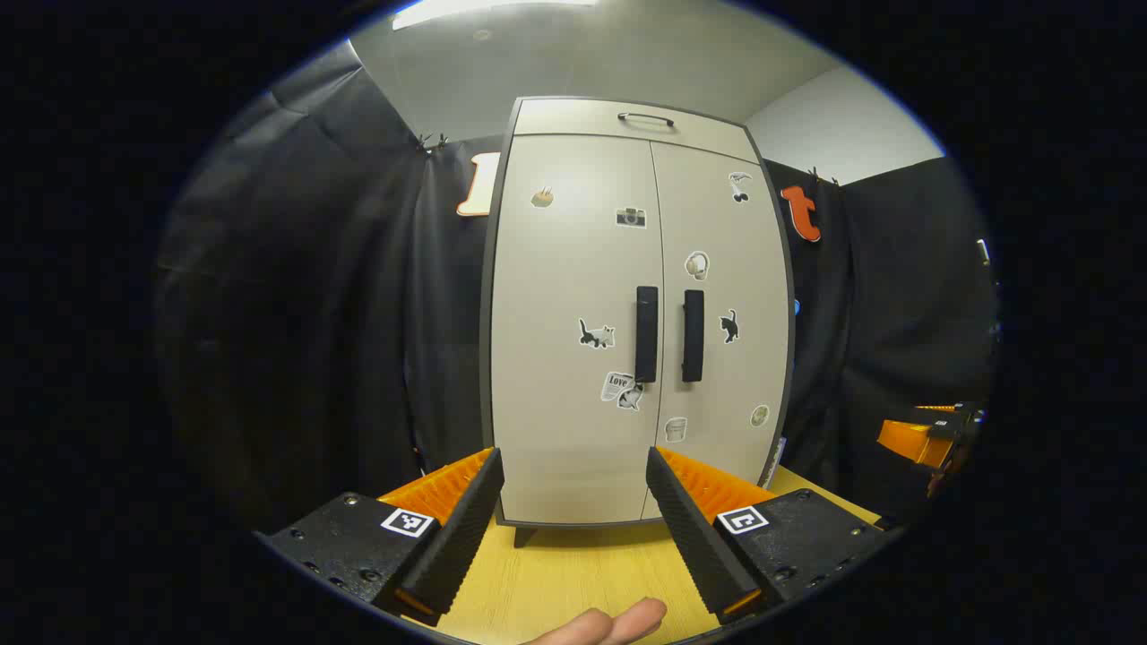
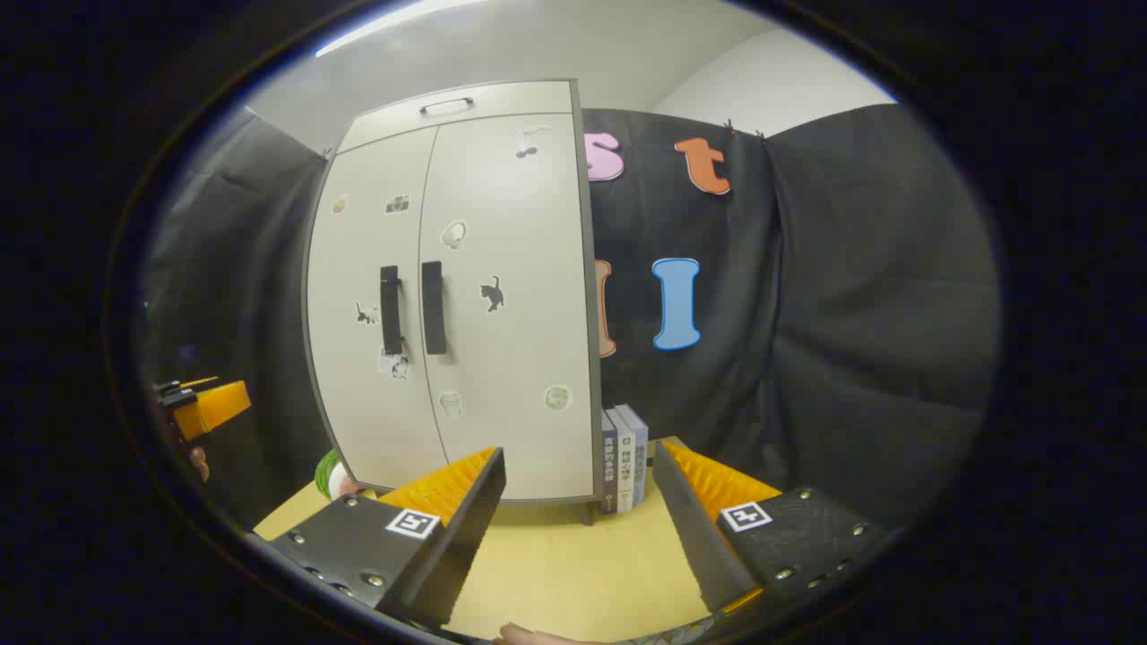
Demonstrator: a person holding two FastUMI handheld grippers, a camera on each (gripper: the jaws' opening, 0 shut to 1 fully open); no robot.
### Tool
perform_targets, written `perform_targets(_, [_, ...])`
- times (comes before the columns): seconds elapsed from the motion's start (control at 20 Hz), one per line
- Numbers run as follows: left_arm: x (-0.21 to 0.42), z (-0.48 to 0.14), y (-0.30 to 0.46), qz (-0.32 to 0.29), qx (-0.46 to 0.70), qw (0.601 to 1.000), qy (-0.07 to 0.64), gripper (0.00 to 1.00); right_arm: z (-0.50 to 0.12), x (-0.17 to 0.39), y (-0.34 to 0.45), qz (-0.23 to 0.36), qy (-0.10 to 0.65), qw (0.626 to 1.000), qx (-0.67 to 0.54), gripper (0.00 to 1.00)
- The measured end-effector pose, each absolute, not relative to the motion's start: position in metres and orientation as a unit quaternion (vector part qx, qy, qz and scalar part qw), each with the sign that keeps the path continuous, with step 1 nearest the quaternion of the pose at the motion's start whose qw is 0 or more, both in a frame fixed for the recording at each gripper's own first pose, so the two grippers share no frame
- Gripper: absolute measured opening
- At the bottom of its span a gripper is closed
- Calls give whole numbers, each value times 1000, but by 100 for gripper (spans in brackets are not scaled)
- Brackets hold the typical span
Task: Open the right door of the double-door shoe cabinet with the right hand, and open the left door with the left hand.
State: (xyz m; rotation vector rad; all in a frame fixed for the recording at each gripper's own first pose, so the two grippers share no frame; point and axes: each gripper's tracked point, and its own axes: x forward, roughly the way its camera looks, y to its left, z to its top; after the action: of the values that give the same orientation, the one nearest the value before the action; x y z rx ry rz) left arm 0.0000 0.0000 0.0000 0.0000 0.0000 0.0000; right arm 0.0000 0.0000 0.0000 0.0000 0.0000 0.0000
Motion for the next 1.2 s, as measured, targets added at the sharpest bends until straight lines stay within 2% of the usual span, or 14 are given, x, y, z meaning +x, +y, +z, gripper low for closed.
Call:
perform_targets(0.1, [6,2,-1,1,10,1000,-8,99,3,4,0,2,-3,1000,-1,100])
perform_targets(0.25, [16,-2,-5,-6,8,1000,-12,99,8,8,2,2,-11,1000,-5,98])
perform_targets(0.3, [20,-3,-6,-9,6,1000,-11,99,9,11,5,3,-12,1000,-8,94])
perform_targets(0.35, [23,-6,-6,-10,4,1000,-9,99,10,12,8,5,-14,1000,-13,99])
perform_targets(0.9, [52,-13,-3,-11,6,1000,-15,99,18,25,20,3,-26,999,-32,98])
perform_targets(1.05, [52,-20,-3,-17,5,1000,-11,99,22,42,29,10,-25,999,-23,98])
perform_targets(1.1, [54,-23,0,-16,3,1000,-7,99,24,52,33,14,-22,999,-19,94])
perform_targets(1.2, [55,-26,7,-11,2,1000,-2,99,27,70,44,23,-15,1000,-16,94])
